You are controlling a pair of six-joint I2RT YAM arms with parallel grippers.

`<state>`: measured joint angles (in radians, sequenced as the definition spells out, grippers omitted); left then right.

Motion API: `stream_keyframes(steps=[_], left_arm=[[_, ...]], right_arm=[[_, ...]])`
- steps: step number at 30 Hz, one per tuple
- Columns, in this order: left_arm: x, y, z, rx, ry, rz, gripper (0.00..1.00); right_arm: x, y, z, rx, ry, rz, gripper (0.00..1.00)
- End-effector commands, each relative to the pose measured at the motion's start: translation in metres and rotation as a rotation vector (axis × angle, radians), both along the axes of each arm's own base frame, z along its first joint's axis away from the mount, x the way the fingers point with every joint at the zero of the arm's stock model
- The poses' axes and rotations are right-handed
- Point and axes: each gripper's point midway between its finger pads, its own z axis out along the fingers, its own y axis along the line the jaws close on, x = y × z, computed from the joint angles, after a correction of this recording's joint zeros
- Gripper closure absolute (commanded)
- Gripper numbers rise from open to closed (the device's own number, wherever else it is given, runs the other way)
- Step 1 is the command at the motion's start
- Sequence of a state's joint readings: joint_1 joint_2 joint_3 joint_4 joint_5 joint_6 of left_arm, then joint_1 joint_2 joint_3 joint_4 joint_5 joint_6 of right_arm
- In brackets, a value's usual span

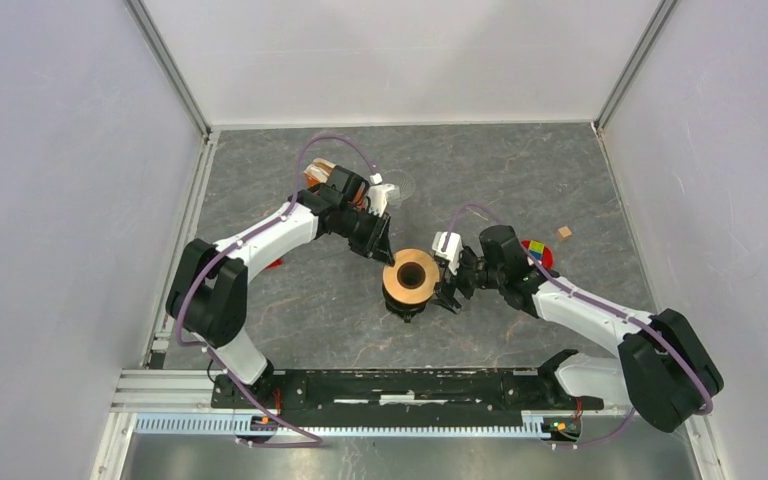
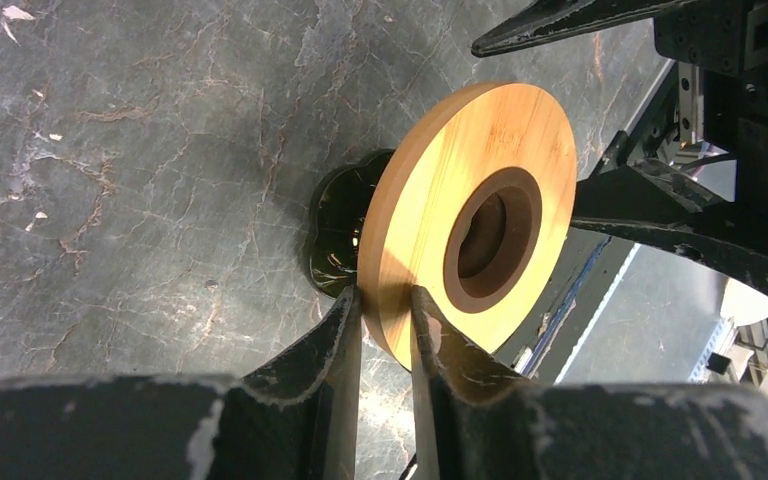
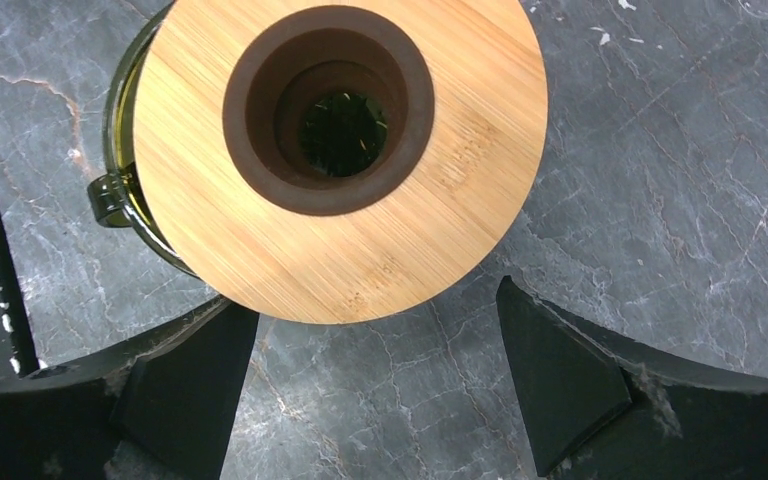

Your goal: Place the coffee filter in the dripper

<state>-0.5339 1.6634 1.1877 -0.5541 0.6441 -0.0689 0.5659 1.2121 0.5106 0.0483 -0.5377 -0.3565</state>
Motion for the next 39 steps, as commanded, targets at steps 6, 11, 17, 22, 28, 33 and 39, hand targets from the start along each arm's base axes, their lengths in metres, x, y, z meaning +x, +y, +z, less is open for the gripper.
stream_keyframes(steps=[6,11,17,22,28,33,39], left_arm=[[0.000,0.006,0.008,0.019,-0.068,-0.035,0.65],[0.000,0.006,0.011,0.012,-0.074,-0.036,0.63],[-0.001,0.006,0.014,0.006,-0.078,-0.036,0.63],[-0.002,0.007,0.017,0.001,-0.085,-0.036,0.63],[-0.006,0.008,0.018,-0.004,-0.085,-0.039,0.63],[-0.010,0.009,0.016,-0.004,-0.078,-0.042,0.63],[-0.011,0.009,0.018,-0.012,-0.077,-0.047,0.63]], right_arm=[[-0.005,0.020,0.035,0.053,-0.066,0.174,0.03],[-0.008,0.024,0.037,0.058,-0.045,0.201,0.07],[-0.007,0.026,0.036,0.056,-0.031,0.194,0.11],[-0.004,0.026,0.041,0.064,-0.042,0.174,0.13],[-0.005,0.027,0.046,0.074,-0.043,0.165,0.14],[-0.008,0.025,0.043,0.068,-0.038,0.164,0.15],[-0.011,0.023,0.042,0.059,-0.043,0.166,0.15]])
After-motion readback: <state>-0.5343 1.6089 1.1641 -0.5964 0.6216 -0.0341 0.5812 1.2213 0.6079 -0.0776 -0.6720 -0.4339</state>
